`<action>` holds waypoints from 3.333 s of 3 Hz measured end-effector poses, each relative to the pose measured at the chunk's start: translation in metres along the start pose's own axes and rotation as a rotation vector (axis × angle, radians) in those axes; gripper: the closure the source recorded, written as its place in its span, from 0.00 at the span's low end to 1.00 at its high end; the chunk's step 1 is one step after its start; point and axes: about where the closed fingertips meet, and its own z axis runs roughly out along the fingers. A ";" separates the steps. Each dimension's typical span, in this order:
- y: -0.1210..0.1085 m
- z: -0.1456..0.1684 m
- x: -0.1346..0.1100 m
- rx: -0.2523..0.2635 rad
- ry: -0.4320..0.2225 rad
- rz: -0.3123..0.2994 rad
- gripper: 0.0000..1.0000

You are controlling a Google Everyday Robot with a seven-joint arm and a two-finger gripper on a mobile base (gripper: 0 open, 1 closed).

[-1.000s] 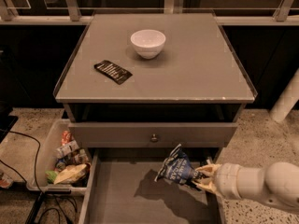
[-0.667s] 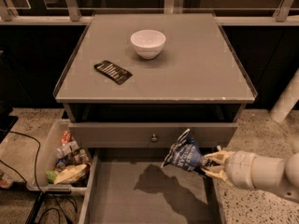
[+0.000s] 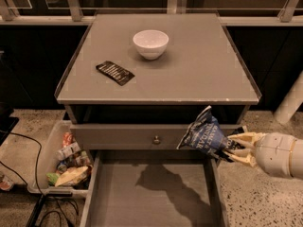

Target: Pick blue chip bag from middle drawer and place on counter

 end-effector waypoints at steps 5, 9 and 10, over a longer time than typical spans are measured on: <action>-0.147 -0.030 -0.129 0.121 -0.035 -0.290 1.00; -0.209 0.049 -0.137 0.141 -0.050 -0.313 1.00; -0.223 0.083 -0.126 0.122 -0.046 -0.276 1.00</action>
Offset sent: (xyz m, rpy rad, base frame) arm 0.0074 -0.0016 0.0212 -0.0501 -0.0557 0.0044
